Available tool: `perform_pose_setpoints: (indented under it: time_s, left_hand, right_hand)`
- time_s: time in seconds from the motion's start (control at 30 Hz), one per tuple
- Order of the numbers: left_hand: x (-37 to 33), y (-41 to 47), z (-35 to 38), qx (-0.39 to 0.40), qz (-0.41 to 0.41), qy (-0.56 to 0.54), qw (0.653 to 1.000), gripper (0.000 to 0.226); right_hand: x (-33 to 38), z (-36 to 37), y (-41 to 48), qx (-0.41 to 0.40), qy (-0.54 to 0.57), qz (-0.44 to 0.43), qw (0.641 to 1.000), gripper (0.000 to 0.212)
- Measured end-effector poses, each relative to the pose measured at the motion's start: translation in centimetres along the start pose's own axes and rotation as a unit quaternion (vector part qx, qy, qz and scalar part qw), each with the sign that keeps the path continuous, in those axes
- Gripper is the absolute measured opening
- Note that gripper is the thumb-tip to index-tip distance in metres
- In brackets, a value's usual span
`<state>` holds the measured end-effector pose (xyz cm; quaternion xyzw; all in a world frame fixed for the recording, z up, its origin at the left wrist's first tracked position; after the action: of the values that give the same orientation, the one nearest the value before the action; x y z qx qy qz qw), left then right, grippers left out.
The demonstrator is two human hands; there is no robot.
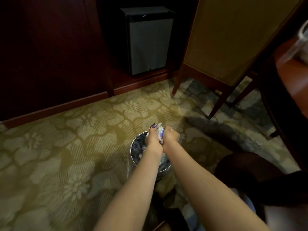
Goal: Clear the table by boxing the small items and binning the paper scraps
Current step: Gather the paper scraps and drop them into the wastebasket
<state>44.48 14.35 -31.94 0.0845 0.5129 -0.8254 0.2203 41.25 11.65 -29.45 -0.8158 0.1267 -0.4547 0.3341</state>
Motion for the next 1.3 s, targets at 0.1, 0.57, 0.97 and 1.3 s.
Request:
perform_pose_setpoints:
  time_s: [0.1, 0.57, 0.97, 1.3]
  left_hand:
    - [0.6, 1.1, -1.1, -0.044, 0.002, 0.028, 0.999, 0.041]
    - [1.1, 4.5, -3.3, -0.172, -0.014, 0.09, 0.981, 0.046]
    - [2.7, 7.2, -3.6, -0.184, -0.026, 0.085, 0.979, 0.041]
    - [2.9, 7.5, -3.3, -0.199, -0.02, 0.076, 0.977, 0.04]
  right_hand:
    - [-1.4, 0.9, 0.7, 0.017, -0.012, 0.035, 0.999, 0.038]
    - [-4.3, 3.0, 4.2, 0.046, -0.002, 0.121, 0.992, 0.033]
    - [-5.0, 3.4, 6.2, 0.091, 0.066, 0.152, 0.982, 0.025]
    - [-5.4, 3.3, 7.1, 0.107, 0.123, 0.194, 0.967, 0.037]
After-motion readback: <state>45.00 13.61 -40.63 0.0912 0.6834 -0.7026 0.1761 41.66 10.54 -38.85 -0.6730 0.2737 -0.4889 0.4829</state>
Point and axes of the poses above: each hand's wrist, its own y-axis towards the middle knuckle, its own z-axis out of the palm, x = y × z, the point moved 2 cm from there along y, towards the middle knuckle, and after that the axes turned 14 degrees about -y, right-handed, at the moved point
